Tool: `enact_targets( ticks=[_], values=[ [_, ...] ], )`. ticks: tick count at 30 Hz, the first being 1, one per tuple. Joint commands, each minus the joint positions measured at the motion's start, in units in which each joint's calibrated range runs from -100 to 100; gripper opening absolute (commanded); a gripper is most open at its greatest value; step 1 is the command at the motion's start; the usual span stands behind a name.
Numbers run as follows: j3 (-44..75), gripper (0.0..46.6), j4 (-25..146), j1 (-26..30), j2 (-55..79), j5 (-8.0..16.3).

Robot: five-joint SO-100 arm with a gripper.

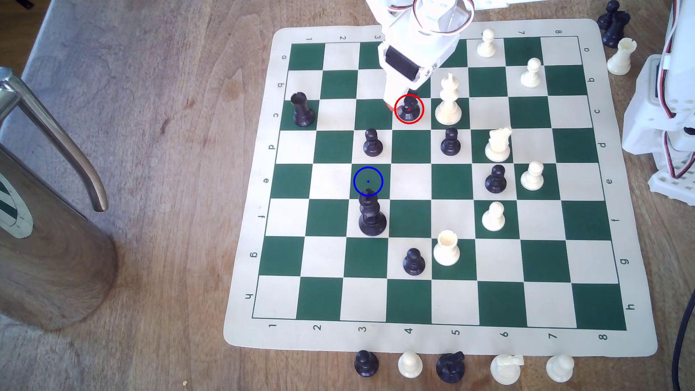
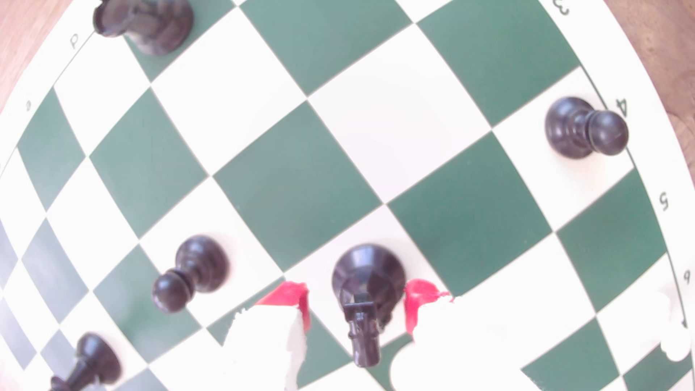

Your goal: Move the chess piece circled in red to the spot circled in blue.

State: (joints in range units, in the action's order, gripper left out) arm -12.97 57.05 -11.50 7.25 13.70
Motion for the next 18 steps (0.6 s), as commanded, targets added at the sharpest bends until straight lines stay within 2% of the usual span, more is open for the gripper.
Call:
enact_targets(
  ticks=[1,6,13,18],
  values=[
    [3.45,12.4,-0.7,-0.11,-0.12,-0.05],
    [3.27,11.9,-1.03,-0.27,0.31,-0.1],
    [2.27,8.6,-1.03,0.12,0.31,-0.1],
    [2.09,3.2,-1.2,0.28,-0.03,-0.1]
  ],
)
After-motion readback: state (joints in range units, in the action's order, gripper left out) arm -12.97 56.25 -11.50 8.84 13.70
